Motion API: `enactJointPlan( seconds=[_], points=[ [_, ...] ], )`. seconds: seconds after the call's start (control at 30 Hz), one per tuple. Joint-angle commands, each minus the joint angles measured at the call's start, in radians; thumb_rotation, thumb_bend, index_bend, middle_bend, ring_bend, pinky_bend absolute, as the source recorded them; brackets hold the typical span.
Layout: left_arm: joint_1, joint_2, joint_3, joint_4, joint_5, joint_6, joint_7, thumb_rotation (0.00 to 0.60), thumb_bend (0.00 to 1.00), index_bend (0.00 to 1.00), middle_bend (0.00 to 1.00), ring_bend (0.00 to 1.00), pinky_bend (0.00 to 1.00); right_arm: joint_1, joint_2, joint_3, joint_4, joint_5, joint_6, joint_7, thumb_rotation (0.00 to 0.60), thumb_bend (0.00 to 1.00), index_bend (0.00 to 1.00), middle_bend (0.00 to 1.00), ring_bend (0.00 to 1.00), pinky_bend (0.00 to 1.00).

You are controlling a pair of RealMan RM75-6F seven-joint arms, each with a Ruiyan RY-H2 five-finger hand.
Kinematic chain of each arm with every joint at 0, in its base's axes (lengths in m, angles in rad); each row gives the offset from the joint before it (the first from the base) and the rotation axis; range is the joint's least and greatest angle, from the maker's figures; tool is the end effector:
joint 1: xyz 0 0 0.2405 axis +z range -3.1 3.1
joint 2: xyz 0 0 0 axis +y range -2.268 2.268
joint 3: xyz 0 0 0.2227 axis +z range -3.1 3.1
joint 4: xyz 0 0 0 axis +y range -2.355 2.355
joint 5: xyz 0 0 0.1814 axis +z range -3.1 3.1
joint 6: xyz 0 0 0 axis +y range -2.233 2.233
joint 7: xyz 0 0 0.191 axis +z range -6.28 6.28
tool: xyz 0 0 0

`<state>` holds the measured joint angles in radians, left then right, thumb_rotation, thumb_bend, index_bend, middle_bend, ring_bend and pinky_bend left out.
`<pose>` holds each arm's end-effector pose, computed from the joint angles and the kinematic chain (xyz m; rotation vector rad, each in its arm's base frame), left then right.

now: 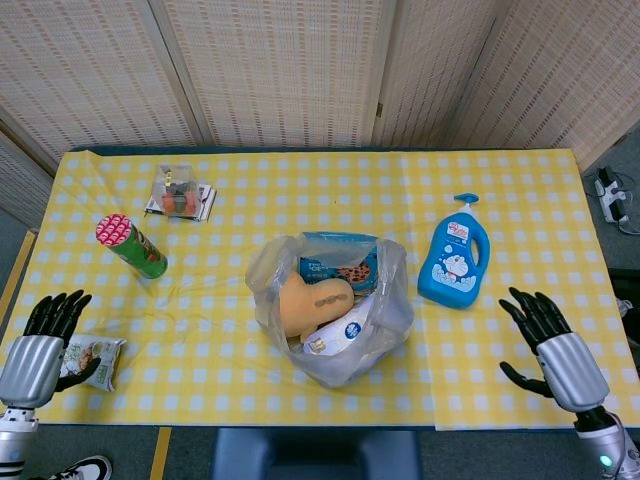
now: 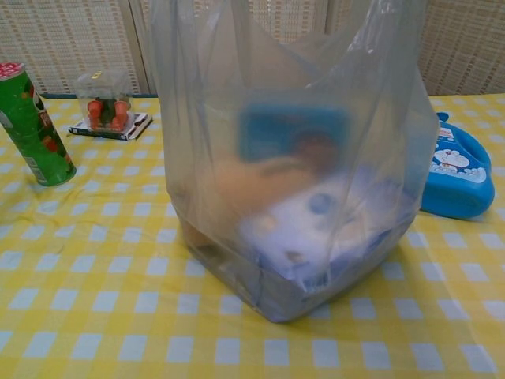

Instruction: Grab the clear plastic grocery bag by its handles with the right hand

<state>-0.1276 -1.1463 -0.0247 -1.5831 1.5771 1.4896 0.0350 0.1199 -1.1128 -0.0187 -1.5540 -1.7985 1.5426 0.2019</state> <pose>-0.2516 0.2291 0.1557 -1.4965 -0.8291 -0.9373 -0.2247 -0.2109 0.1500 1.6361 -0.9019 1.1657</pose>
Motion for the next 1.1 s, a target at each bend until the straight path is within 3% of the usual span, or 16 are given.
enactJointPlan(
  seconds=[0.03,0.17,0.57,1.1],
  points=[
    [-0.001,0.002,0.003,-0.003,0.005,0.000,-0.004,0.600,0.25,0.00,0.09,0.03,0.00,0.069,0.023,-0.008,-0.025,-0.082,-0.006,0.084,0.600,0.28,0.00,0.00,0.00,0.00],
    [-0.002,0.007,0.006,-0.008,0.004,-0.006,-0.012,0.600,0.25,0.00,0.09,0.03,0.00,0.142,0.061,-0.016,-0.095,-0.116,-0.065,0.191,0.600,0.28,0.00,0.00,0.00,0.00],
    [-0.003,0.018,0.005,-0.010,-0.003,-0.007,-0.036,0.600,0.25,0.00,0.09,0.04,0.00,0.304,0.123,-0.010,-0.247,-0.118,-0.223,0.346,0.600,0.28,0.00,0.00,0.00,0.00],
    [-0.005,0.032,-0.002,-0.010,-0.027,-0.019,-0.071,0.600,0.25,0.00,0.08,0.05,0.00,0.447,0.102,0.067,-0.354,0.024,-0.409,0.283,0.600,0.28,0.00,0.00,0.00,0.00]
  ],
)
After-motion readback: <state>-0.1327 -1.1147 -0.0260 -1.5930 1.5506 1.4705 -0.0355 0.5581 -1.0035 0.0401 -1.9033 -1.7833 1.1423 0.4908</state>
